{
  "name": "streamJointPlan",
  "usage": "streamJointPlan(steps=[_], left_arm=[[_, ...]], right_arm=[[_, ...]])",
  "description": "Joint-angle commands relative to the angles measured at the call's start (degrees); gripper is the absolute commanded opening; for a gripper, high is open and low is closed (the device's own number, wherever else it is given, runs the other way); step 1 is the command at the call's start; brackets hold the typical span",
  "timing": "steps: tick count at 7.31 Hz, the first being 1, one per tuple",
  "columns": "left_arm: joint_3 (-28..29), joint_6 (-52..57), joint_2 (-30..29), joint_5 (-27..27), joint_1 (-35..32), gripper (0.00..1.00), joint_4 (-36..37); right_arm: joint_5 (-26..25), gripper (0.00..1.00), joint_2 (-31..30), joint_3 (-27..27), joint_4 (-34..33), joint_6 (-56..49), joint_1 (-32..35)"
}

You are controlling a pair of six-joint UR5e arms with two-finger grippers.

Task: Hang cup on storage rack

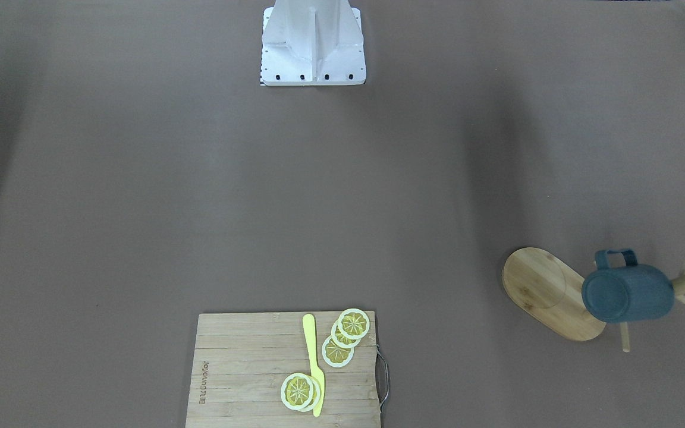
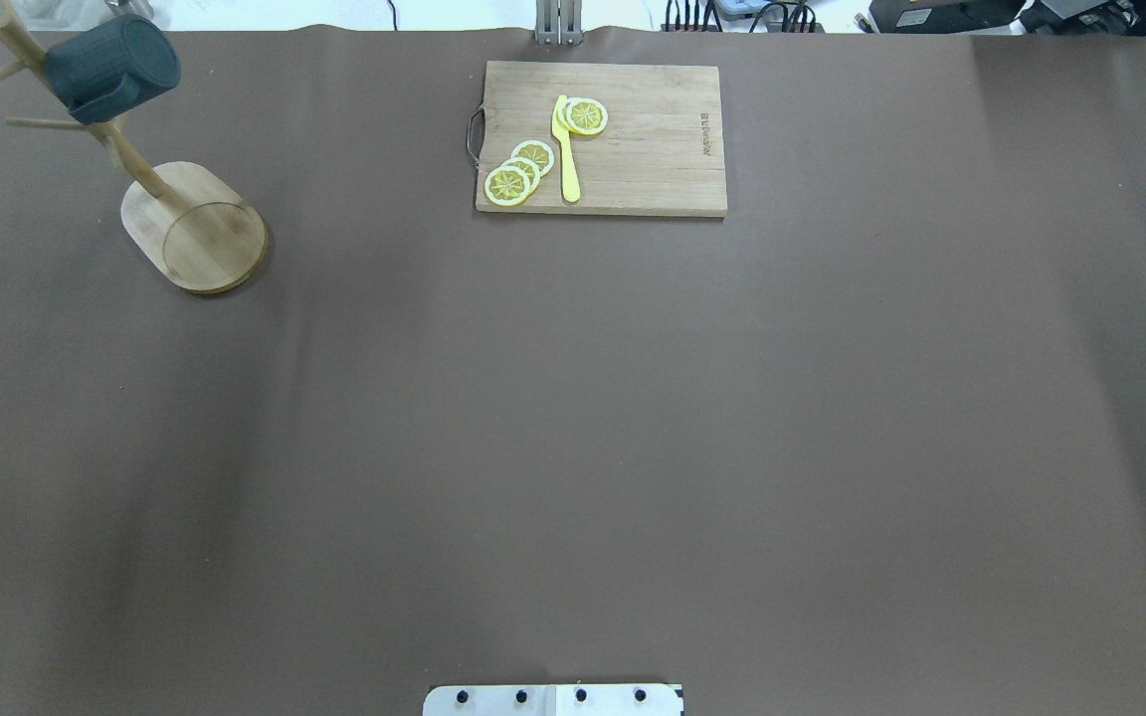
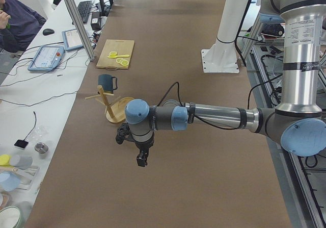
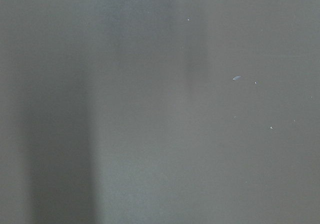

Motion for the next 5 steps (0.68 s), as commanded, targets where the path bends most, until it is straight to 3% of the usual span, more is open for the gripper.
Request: streamJointPlan(steps=[1, 5], left_arm=[[-0.09, 0.0, 2.09, -3.39, -0.49, 0.99, -0.56], [-1.31, 0.53, 1.92, -3.04, -0.5, 0.99, -1.7]], right_arm=[[0.77, 1.0, 0.0, 0.05, -0.07, -0.04, 0.0], [1.39, 1.0, -0.35, -0.04, -0.16, 0.04, 0.0]])
